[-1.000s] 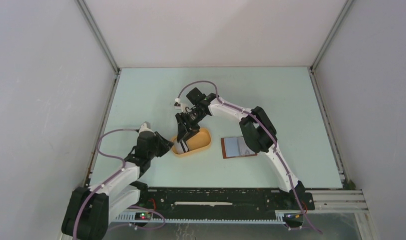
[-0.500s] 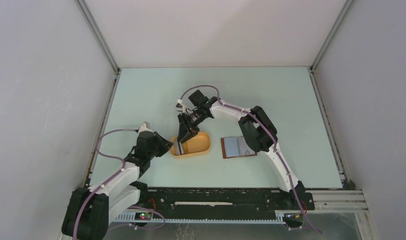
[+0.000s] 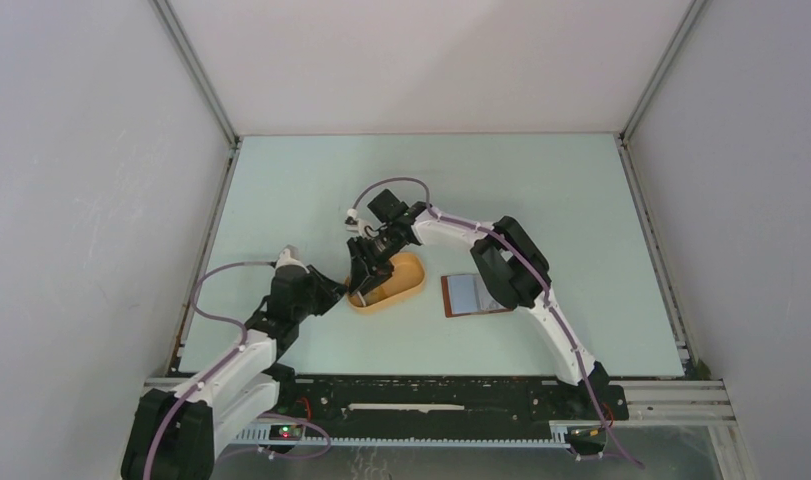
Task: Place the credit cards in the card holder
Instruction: Pick up the credit card from the storage box.
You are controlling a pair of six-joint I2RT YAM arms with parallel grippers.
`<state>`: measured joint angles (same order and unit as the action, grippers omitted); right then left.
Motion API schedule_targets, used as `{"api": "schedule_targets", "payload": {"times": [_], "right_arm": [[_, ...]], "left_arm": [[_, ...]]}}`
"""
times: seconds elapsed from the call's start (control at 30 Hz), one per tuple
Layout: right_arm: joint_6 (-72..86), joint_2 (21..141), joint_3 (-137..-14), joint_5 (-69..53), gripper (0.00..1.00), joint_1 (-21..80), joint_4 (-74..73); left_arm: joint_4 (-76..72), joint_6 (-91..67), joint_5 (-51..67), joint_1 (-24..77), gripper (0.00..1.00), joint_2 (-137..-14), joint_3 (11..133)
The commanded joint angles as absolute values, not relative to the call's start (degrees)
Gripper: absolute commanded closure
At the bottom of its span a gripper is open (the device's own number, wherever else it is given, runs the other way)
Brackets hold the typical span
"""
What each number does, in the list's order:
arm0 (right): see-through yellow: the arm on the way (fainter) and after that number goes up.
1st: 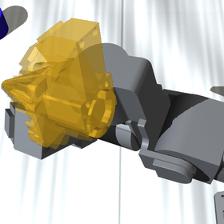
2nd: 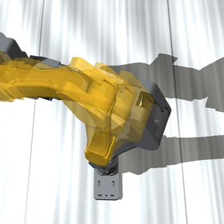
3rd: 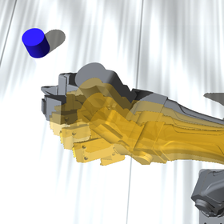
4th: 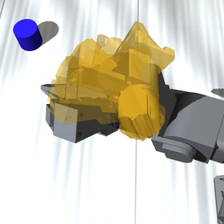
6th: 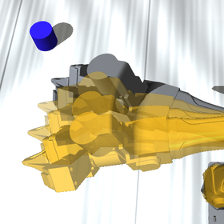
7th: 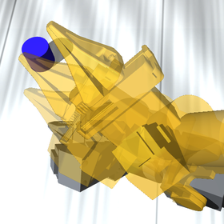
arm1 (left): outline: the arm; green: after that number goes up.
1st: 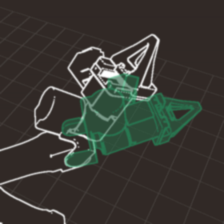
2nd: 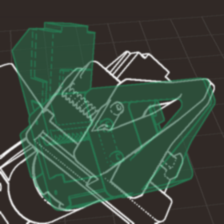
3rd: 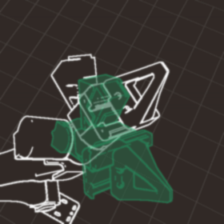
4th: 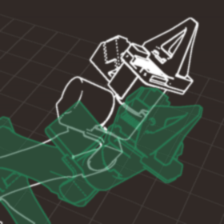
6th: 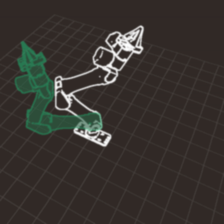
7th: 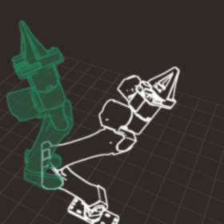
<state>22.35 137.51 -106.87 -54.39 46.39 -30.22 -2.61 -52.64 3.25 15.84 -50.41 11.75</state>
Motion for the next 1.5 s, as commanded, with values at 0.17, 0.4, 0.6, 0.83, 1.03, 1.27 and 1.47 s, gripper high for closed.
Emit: {"api": "schedule_targets", "payload": {"times": [0.17, 0.4, 0.6, 0.83, 1.03, 1.27, 1.47], "right_arm": [[15.8, 133.8, -107.5, -40.1, 0.48, 46.1, -36.2], [13.7, 132.9, -106.1, -38.4, 0.52, 45.2, -36.8], [12.8, 132.0, -105.0, -39.6, 0.53, 44.7, -36.9], [15.0, 133.0, -103.9, -46.0, 0.53, 43.7, -34.3], [14.9, 131.8, -104.0, -46.9, 0.55, 42.5, -34.3], [14.9, 129.7, -103.3, -48.0, 0.55, 40.6, -34.2], [15.6, 129.7, -101.9, -49.5, 0.59, 39.8, -33.1]], "left_arm": [[-5.6, -54.7, 4.8, 16.3, 0.80, -48.4, 10.7], [-6.1, -54.3, 5.3, 16.3, 0.80, -49.0, 10.7], [-6.3, -54.2, 5.4, 16.3, 0.80, -49.2, 10.7], [-7.5, -54.2, 6.0, 16.5, 0.80, -50.1, 10.4], [-6.8, -54.2, 5.6, 16.5, 0.80, -49.1, 10.4], [-6.2, -53.6, 5.3, 16.5, 0.79, -49.0, 10.8], [-6.1, -53.6, 5.4, 16.5, 0.79, -48.4, 10.9]]}}
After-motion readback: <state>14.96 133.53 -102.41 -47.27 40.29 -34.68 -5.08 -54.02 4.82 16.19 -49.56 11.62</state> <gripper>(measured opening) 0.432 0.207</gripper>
